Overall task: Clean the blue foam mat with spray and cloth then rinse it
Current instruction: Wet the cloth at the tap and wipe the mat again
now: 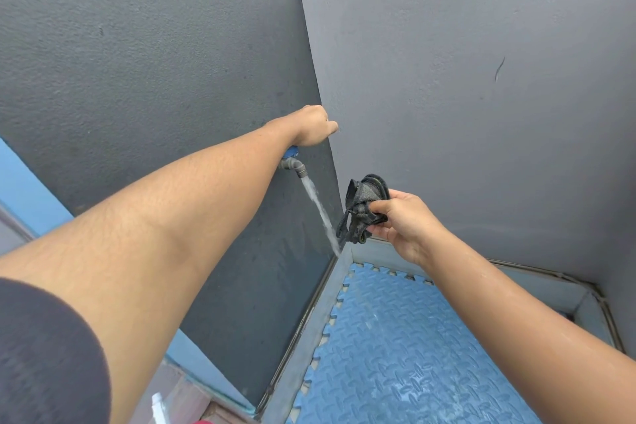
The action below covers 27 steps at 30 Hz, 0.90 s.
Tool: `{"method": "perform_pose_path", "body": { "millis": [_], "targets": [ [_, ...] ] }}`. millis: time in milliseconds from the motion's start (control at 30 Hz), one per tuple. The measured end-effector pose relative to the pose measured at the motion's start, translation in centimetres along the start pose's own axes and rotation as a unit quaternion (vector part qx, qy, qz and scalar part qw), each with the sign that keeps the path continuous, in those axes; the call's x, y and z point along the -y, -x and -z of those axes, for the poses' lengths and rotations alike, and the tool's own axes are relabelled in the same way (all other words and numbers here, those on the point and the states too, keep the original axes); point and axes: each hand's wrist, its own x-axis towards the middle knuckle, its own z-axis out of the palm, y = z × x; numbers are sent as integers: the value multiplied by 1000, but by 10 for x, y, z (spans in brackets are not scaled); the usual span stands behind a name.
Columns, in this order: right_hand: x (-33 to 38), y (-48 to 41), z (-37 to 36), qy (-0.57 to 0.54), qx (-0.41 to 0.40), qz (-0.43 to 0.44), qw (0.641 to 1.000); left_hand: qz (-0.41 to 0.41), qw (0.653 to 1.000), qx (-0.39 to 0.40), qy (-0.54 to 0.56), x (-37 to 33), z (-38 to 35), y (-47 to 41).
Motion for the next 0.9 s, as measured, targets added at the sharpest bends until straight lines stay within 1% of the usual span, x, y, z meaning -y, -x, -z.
{"method": "perform_pose_path", "body": {
  "millis": [133, 200, 300, 333, 400, 467, 533, 567, 633, 667, 700, 733, 767, 800, 867, 900],
  "targets": [
    [-2, 1, -1, 2, 6, -3, 1000, -4, 1000, 0, 22, 1, 1, -1],
    [-3, 1, -2, 1, 7, -5, 1000, 26, 999, -19, 41, 1, 0, -1],
    [-6, 1, -4, 5, 7, -8, 1000, 110, 993, -23, 44, 2, 0, -2],
    [-7, 1, -5, 9, 8, -9, 1000, 123, 992, -22, 29, 1, 1, -1],
    [-8, 2, -6, 18, 13, -9, 1000, 152, 987, -34, 44, 2, 0, -3],
    [-10, 1, -6, 20, 13, -9, 1000, 153, 987, -40, 35, 2, 1, -4],
    [-13, 1, -3, 23, 8, -8, 1000, 144, 987, -46, 52, 3, 0, -5],
    [-15, 1, -1, 27, 4, -8, 1000, 133, 988, -43, 65, 5, -1, -5],
    [-21, 0, 3, 41, -1, -13, 999, 104, 987, -75, 98, 9, -1, -1],
    [-24, 0, 7, 49, -3, -16, 999, 87, 985, -110, 99, 8, 0, 2],
    [-28, 0, 11, 53, -6, -18, 998, 59, 981, -161, 89, 6, 2, 5],
    [-32, 0, 17, 58, -10, -20, 998, 18, 974, -215, 62, 0, 4, 10],
    [-37, 0, 23, 65, -17, -23, 997, -34, 962, -269, 42, -10, 3, 20],
    [-44, -1, 29, 75, -29, -29, 996, -91, 943, -316, 47, -19, -2, 33],
    [-66, -4, 43, 88, -62, -53, 993, -196, 895, -378, 132, -38, -29, 72],
    [-80, -6, 51, 96, -76, -68, 990, -233, 872, -396, 169, -40, -55, 92]
  ]
}}
